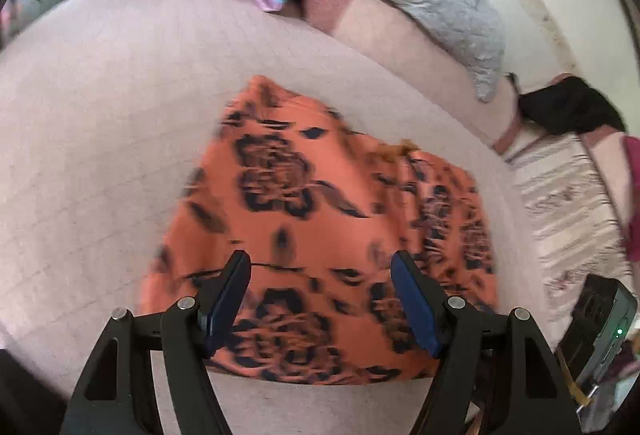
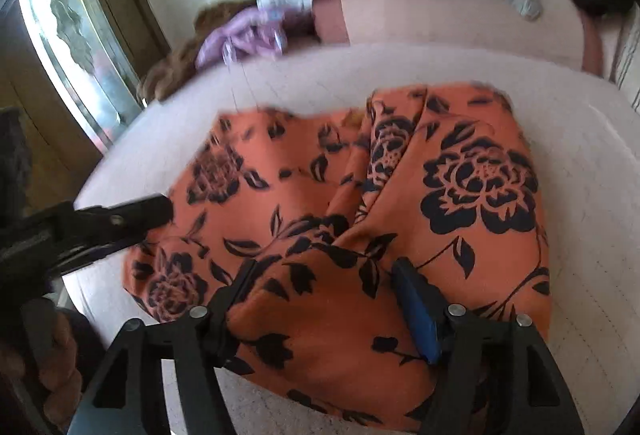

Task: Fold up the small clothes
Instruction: 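Grasp one long side with the left tool and fold it over the middle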

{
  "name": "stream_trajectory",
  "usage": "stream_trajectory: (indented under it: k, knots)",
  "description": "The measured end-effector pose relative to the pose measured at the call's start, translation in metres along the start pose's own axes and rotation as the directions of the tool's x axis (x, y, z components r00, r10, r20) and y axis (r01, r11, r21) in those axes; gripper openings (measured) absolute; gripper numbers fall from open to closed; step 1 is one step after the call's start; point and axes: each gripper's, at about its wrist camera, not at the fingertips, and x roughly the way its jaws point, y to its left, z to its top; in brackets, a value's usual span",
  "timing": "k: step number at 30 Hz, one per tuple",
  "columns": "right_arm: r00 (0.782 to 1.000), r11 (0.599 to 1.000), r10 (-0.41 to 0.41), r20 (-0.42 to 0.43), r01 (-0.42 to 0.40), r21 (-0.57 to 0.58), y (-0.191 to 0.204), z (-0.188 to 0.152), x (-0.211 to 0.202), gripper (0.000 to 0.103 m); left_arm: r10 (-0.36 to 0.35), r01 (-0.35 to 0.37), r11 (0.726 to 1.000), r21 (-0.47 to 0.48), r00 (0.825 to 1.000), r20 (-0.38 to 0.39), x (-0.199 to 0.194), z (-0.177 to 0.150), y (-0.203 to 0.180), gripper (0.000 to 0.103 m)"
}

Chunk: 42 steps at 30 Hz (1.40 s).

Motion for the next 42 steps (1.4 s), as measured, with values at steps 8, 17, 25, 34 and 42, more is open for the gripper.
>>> stream_trajectory:
  k: [8, 17, 25, 34, 42]
  knots:
    - [0.979, 0.962, 0.066, 0.194, -0.113, 0.247, -0.063, -0.016, -0.075, 0.081, -0.178, 0.192, 0.980, 0.049, 0.961, -0.210, 0.051, -0.007, -0.065, 0.074]
    - [0.974, 0.915, 0.056, 0.218, -0.137, 0.378, -0.116, -0.037, -0.094, 0.081, -0.203, 0.205, 0.978, -0.036, 0.909, -0.363, 0.099, -0.029, -0.092, 0.036]
    - [0.980, 0.899, 0.036, 0.195, -0.117, 0.421, -0.126, -0.052, -0.101, 0.081, -0.138, 0.166, 0.940, 0.297, 0.984, -0.111, 0.016, -0.010, -0.148, 0.011]
    - [0.991, 0.903, 0.027, 0.128, -0.079, 0.422, -0.116, -0.055, -0.089, 0.081, 0.050, -0.023, 0.992, 0.121, 0.974, -0.222, 0.057, -0.033, -0.021, 0.012]
    - [0.995, 0.929, 0.038, 0.089, -0.068, 0.363, -0.089, -0.048, -0.085, 0.081, -0.082, 0.091, 0.994, 0.059, 0.988, -0.133, 0.022, -0.015, -0.031, 0.011]
